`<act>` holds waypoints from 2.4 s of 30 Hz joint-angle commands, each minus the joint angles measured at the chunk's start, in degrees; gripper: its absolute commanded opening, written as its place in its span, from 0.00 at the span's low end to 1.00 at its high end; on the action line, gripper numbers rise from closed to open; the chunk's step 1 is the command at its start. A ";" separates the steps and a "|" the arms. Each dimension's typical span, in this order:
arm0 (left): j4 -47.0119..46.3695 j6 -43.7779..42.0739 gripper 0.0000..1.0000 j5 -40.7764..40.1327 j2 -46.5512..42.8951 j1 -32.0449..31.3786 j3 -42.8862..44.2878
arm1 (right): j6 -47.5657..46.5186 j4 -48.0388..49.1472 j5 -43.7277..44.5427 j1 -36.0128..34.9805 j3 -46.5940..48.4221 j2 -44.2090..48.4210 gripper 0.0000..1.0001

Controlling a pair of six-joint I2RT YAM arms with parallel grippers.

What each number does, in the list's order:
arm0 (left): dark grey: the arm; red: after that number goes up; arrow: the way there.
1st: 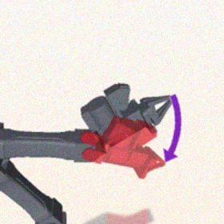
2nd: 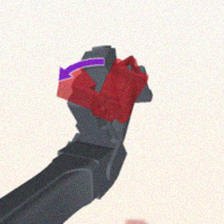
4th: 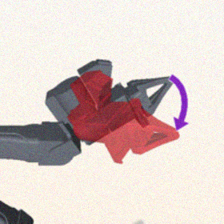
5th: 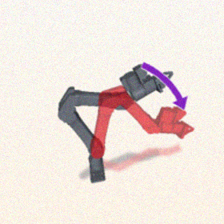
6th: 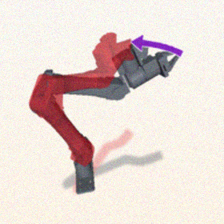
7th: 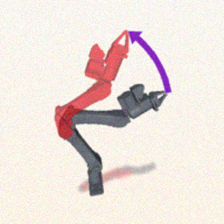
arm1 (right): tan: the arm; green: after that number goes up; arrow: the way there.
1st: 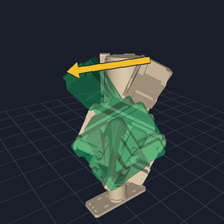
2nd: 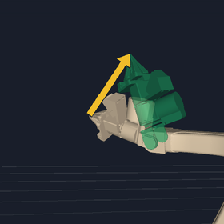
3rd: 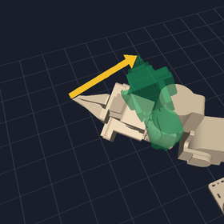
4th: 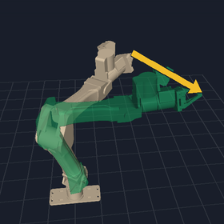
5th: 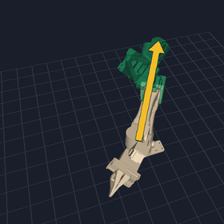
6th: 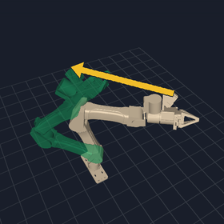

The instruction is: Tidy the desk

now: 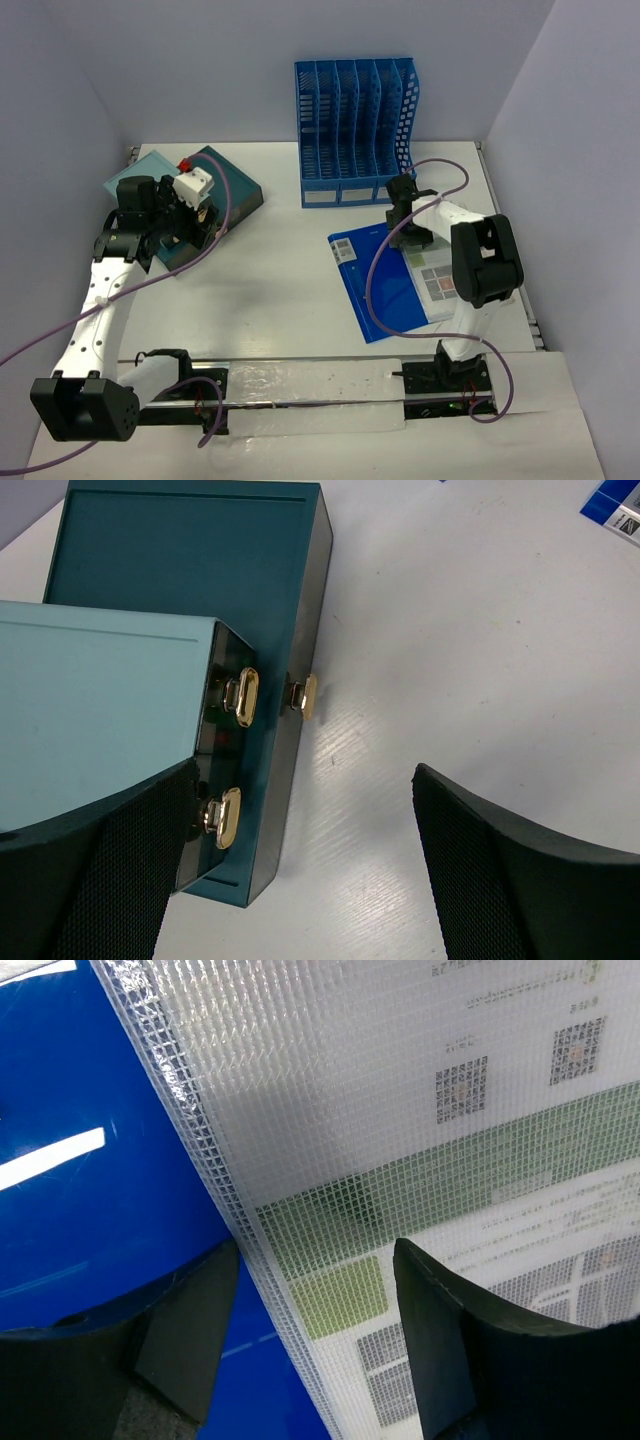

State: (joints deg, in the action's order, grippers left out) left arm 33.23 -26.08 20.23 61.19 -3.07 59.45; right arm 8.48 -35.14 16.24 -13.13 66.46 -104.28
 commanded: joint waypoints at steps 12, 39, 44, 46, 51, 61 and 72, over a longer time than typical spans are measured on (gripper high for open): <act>-0.98 -0.82 0.93 1.74 -0.54 -0.27 1.52 | -1.03 -14.46 -5.30 -0.17 7.19 -9.54 0.27; -1.49 7.58 0.89 -1.13 9.34 -24.82 10.69 | 4.82 12.29 -2.60 -4.01 -15.23 25.31 0.00; -3.49 13.47 0.91 -0.73 23.39 -33.81 22.53 | 5.77 15.28 -3.99 -4.32 -18.22 28.22 0.00; -5.43 18.53 0.91 1.62 30.16 -36.31 27.99 | 6.40 17.25 -4.52 -4.75 -19.98 29.62 0.00; -13.25 30.17 0.94 6.71 45.45 -39.49 38.49 | 7.46 19.50 -3.83 -5.59 -23.29 32.54 0.00; -11.53 43.74 0.98 10.41 70.52 -42.11 65.34 | 7.87 20.72 -3.96 -5.59 -26.03 34.94 0.00; -11.96 55.91 0.99 6.19 80.49 -43.66 71.42 | 8.37 20.13 -4.20 -5.65 -27.43 39.42 0.00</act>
State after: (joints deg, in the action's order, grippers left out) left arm 22.50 22.89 28.55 139.86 -46.08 128.96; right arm 15.73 -17.57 11.46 -18.26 39.69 -68.03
